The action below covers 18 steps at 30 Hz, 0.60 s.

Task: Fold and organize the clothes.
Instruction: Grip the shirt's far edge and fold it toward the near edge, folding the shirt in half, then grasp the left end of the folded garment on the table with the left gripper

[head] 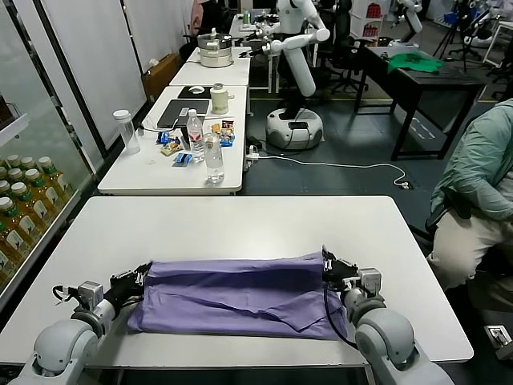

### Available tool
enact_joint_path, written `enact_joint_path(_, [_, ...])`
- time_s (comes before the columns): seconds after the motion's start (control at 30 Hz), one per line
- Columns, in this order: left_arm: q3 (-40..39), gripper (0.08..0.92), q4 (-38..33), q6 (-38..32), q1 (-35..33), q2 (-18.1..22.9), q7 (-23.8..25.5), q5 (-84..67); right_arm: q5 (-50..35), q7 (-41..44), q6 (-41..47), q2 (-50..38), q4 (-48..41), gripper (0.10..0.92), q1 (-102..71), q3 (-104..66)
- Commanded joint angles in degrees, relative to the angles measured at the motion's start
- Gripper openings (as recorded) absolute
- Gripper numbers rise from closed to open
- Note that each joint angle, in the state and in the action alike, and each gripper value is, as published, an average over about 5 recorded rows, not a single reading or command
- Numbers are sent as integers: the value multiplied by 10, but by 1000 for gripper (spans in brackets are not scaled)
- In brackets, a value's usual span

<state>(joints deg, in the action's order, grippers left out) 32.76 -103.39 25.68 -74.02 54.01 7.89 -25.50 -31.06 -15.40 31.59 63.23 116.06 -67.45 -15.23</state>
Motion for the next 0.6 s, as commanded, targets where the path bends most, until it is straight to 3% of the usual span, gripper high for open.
enact_joint_path(0.03, [43, 179, -67, 61, -47, 2, -23, 54, 22, 9, 8, -12, 49, 280, -59, -23])
enact_joint_path(0.2, [37, 317, -115, 41, -65, 18, -85, 5, 27, 8, 8, -15, 84, 418, -83, -39])
enact_joint_path(0.47, [-41, 551, -93, 42, -49, 62, -258, -58, 62, 11, 7, -2, 102, 651, -111, -31])
enact_joint_path(0.6, [-52, 663, -80, 56, -36, 70, -282, -77, 68, 12, 6, -2, 99, 760, -114, -29])
